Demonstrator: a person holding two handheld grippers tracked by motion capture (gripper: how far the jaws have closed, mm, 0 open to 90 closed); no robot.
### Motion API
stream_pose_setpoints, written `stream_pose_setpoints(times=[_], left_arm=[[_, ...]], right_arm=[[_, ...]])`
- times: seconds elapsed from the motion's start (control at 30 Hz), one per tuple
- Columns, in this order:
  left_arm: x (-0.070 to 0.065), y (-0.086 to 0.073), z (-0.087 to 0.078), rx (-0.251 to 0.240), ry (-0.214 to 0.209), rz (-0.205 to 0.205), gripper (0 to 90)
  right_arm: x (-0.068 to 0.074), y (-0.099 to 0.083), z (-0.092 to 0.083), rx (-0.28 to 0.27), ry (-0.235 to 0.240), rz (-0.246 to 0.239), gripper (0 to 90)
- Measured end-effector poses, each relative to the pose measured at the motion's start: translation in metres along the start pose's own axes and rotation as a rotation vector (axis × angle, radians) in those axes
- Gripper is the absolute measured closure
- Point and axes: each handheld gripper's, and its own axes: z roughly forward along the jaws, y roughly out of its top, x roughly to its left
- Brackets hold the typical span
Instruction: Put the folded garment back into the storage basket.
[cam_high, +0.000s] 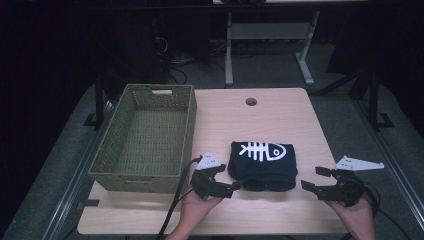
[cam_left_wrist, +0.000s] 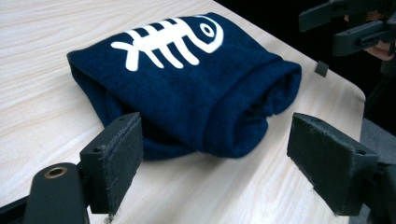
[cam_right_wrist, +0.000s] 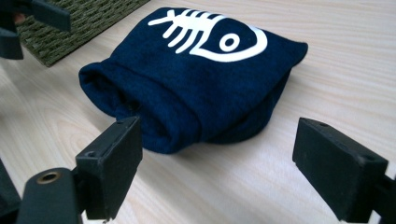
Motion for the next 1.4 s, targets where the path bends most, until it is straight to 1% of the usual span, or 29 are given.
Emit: stream_pose_setpoints(times=[0.03, 0.07, 0.13, 0.17, 0.23, 0.27, 0.33, 0.4, 0.47, 0.53, 0.63, 0.67, 0.7, 0.73, 0.77, 0.8, 0.83, 0.9, 0.93, 0.97, 1.0, 1.03, 1.1, 1.13, 1.17, 1.2, 1.27, 1.3, 1.4], left_arm=[[0.003, 0.003, 0.003, -0.001, 0.016, -0.014, 18.2], [0.005, 0.005, 0.004, -0.004, 0.014, -0.027, 18.2], [0.006, 0.007, 0.006, -0.007, 0.019, -0.032, 18.4], [0.008, 0.01, 0.009, -0.001, 0.04, -0.028, 18.4], [0.009, 0.012, 0.012, 0.002, 0.038, -0.039, 18.9], [0.011, 0.015, 0.017, 0.003, 0.051, -0.044, 19.0], [0.014, 0.019, 0.021, 0.004, 0.051, -0.06, 19.0], [0.015, 0.02, 0.024, 0.009, 0.053, -0.063, 19.1], [0.02, 0.024, 0.031, 0.019, 0.07, -0.076, 19.1], [0.022, 0.026, 0.034, 0.018, 0.068, -0.088, 19.2], [0.03, 0.028, 0.043, 0.037, 0.085, -0.11, 19.4], [0.032, 0.028, 0.046, 0.049, 0.099, -0.111, 19.5], [0.032, 0.028, 0.046, 0.049, 0.099, -0.111, 19.5], [0.037, 0.029, 0.052, 0.077, 0.114, -0.114, 19.5], [0.038, 0.029, 0.055, 0.078, 0.112, -0.127, 19.5], [0.04, 0.03, 0.057, 0.083, 0.12, -0.12, 19.6], [0.041, 0.03, 0.059, 0.079, 0.129, -0.127, 19.8], [0.044, 0.03, 0.061, 0.086, 0.125, -0.134, 20.0], [0.047, 0.03, 0.064, 0.096, 0.125, -0.146, 20.0], [0.05, 0.029, 0.066, 0.108, 0.134, -0.154, 20.0], [0.057, 0.026, 0.071, 0.131, 0.128, -0.18, 20.0], [0.057, 0.026, 0.071, 0.131, 0.128, -0.18, 20.0], [0.062, 0.023, 0.074, 0.142, 0.121, -0.206, 20.0], [0.065, 0.022, 0.077, 0.136, 0.098, -0.235, 20.5], [0.065, 0.022, 0.077, 0.136, 0.098, -0.235, 21.8], [0.068, 0.021, 0.079, 0.139, 0.07, -0.276, 21.8], [0.075, 0.019, 0.082, 0.149, 0.061, -0.306, 23.8], [0.075, 0.019, 0.082, 0.149, 0.061, -0.306, 26.1], [0.073, 0.019, 0.083, 0.149, 0.061, -0.291, 28.5]], right_arm=[[-0.001, 0.002, 0.002, 0.003, 0.003, -0.002, 15.2], [-0.001, 0.005, 0.003, 0.01, 0.005, 0.006, 15.2], [-0.002, 0.007, 0.005, 0.011, 0.007, 0.004, 15.2], [-0.002, 0.013, 0.008, 0.016, 0.019, 0.003, 15.2], [-0.002, 0.015, 0.01, 0.018, 0.018, -0.002, 15.2], [-0.004, 0.021, 0.015, 0.025, 0.02, -0.001, 15.2], [-0.005, 0.026, 0.02, 0.031, 0.019, -0.007, 15.2], [-0.006, 0.028, 0.022, 0.032, 0.026, -0.005, 15.2], [-0.01, 0.033, 0.029, 0.053, 0.026, 0.002, 15.3], [-0.015, 0.036, 0.035, 0.07, 0.029, 0.011, 15.3], [-0.02, 0.038, 0.04, 0.08, 0.029, 0.031, 15.4], [-0.021, 0.039, 0.042, 0.083, 0.029, 0.033, 15.4], [-0.021, 0.039, 0.042, 0.083, 0.029, 0.033, 15.4], [-0.024, 0.039, 0.047, 0.096, 0.025, 0.041, 15.9], [-0.026, 0.04, 0.05, 0.1, 0.023, 0.044, 16.0], [-0.028, 0.04, 0.052, 0.105, 0.022, 0.049, 16.0], [-0.03, 0.04, 0.054, 0.105, 0.024, 0.053, 16.6], [-0.031, 0.04, 0.057, 0.111, 0.026, 0.067, 17.0], [-0.034, 0.039, 0.062, 0.128, 0.028, 0.079, 19.0], [-0.034, 0.039, 0.062, 0.128, 0.028, 0.079, 19.0], [-0.037, 0.038, 0.068, 0.142, 0.024, 0.082, 21.4], [-0.037, 0.038, 0.068, 0.142, 0.024, 0.082, 21.4], [-0.04, 0.037, 0.073, 0.153, 0.017, 0.091, 22.9], [-0.043, 0.036, 0.077, 0.163, 0.01, 0.102, 26.5], [-0.043, 0.036, 0.077, 0.163, 0.01, 0.102, 26.5], [-0.044, 0.035, 0.079, 0.166, 0.006, 0.108, 28.1], [-0.047, 0.031, 0.084, 0.179, -0.005, 0.132, 32.8], [-0.047, 0.031, 0.084, 0.179, -0.005, 0.132, 32.8], [-0.046, 0.026, 0.088, 0.178, 0.0, 0.135, 39.1]])
